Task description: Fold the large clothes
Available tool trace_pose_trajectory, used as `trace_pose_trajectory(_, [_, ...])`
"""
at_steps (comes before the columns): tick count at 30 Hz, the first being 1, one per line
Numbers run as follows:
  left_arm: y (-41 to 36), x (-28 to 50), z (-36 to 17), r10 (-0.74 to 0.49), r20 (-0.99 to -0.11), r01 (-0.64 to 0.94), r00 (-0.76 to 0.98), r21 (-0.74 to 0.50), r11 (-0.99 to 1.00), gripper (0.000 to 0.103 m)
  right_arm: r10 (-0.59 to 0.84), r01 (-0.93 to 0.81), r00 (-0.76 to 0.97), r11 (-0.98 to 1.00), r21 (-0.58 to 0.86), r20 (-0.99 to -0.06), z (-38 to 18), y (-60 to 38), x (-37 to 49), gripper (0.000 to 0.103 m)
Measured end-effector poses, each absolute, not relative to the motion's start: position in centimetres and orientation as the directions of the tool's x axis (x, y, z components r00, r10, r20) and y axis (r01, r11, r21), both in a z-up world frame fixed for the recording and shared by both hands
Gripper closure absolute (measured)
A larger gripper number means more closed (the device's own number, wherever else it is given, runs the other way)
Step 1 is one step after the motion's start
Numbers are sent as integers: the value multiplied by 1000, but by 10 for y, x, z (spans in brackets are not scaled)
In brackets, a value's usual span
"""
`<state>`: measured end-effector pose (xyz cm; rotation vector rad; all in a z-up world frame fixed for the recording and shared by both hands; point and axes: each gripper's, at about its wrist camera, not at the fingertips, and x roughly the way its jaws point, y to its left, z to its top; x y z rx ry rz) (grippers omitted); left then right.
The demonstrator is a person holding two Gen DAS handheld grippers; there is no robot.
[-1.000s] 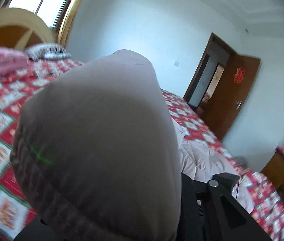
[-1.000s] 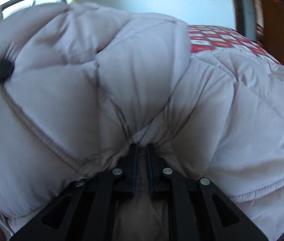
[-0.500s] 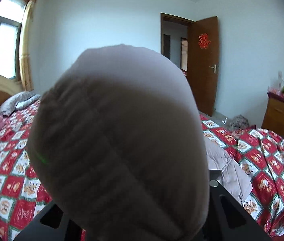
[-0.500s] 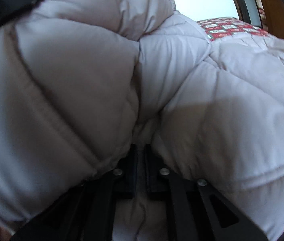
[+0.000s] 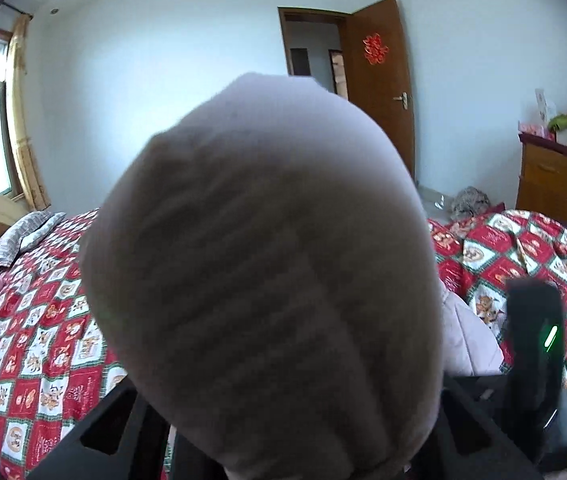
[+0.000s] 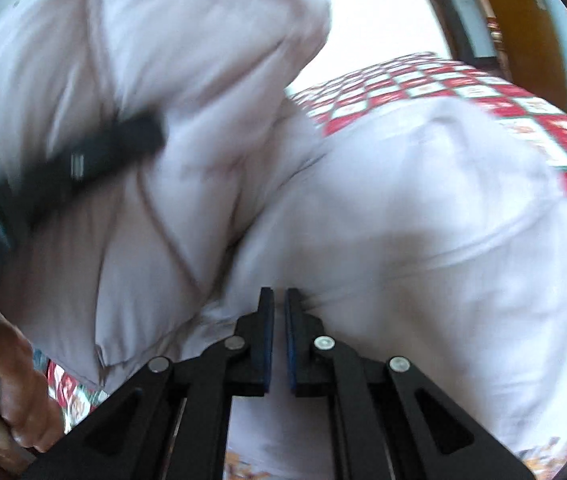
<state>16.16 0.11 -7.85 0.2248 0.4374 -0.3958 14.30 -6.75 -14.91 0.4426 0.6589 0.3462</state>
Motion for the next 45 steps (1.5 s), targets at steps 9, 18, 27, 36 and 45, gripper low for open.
trace_pose_trajectory(9, [-67,155,-107,-326,-520,495,790,225,839,83,262,44,834,846,532,-486,-147,-154,123,95])
trace_pose_trajectory(18, [-103,148,-143,-297,-522,525,800,369,767,81,151,164,857,827,539,-492,-149,-215,105,89])
trace_pose_trajectory(27, [-112,131,-177,-319,-494,565,809,502,655,79,183,109,881,818,565,-435,-122,-239,116,59])
trace_pose_trajectory(36, [-107,126,-180,-355,-484,586,800,502,636,78,261,-2,866,855,519,-427,-93,-225,130,49])
trace_pose_trajectory(45, [-105,126,-180,-357,-478,589,802,538,603,75,298,-95,761,930,355,-577,-95,-176,188,27])
